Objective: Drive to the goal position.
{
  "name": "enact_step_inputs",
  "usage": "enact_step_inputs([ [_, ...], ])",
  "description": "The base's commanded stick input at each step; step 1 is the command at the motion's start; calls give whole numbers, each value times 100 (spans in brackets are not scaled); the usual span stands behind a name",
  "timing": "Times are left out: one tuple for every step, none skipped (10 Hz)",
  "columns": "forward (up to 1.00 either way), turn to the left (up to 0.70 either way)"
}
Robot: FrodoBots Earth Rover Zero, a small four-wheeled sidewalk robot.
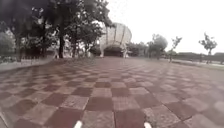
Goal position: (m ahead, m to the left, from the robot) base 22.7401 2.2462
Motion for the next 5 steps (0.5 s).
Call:
enact_step_inputs([
  [50,38],
  [50,19],
  [50,0],
  [50,0],
  [50,0],
])
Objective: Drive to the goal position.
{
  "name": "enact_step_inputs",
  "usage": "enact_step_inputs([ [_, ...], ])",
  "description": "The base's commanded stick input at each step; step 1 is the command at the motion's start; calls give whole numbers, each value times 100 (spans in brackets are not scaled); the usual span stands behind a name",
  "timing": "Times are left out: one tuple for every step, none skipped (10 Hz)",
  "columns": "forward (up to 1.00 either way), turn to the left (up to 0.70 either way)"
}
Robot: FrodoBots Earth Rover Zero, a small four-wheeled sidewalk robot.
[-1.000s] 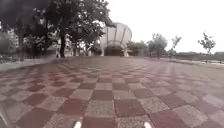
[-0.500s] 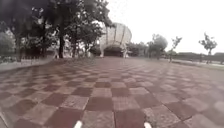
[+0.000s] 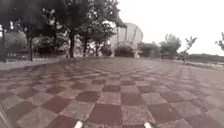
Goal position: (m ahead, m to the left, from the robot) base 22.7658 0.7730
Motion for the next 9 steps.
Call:
enact_step_inputs([
  [50,0],
  [50,0],
  [50,0],
  [50,0],
  [50,0],
  [50,0],
  [50,0],
  [50,0],
  [50,0],
])
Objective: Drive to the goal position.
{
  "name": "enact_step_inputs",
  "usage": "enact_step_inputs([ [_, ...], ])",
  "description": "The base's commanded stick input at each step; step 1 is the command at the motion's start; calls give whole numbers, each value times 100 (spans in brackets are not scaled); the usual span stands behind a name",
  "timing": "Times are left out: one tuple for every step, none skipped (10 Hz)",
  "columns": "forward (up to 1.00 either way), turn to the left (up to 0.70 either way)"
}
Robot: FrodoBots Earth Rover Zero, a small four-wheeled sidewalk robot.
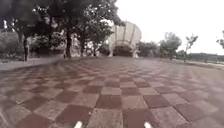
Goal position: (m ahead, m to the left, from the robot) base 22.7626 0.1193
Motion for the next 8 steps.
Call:
enact_step_inputs([
  [50,0],
  [50,0],
  [50,0],
  [50,0],
  [50,0],
  [50,0],
  [50,0],
  [50,0],
])
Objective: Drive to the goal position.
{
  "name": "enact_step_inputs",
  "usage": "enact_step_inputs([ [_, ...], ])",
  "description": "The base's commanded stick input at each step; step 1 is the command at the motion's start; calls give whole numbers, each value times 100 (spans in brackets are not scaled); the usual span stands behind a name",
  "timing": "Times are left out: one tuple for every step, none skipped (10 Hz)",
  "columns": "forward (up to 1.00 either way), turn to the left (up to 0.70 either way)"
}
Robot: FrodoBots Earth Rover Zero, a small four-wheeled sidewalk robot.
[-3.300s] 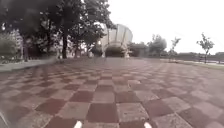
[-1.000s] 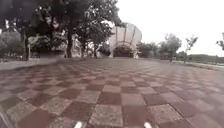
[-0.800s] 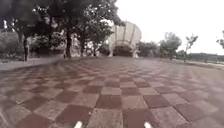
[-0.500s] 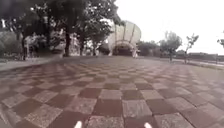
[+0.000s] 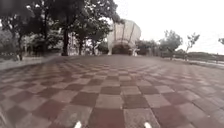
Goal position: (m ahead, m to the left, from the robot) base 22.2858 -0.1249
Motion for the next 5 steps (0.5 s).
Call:
enact_step_inputs([
  [50,0],
  [50,0],
  [50,0],
  [50,0],
  [50,0],
])
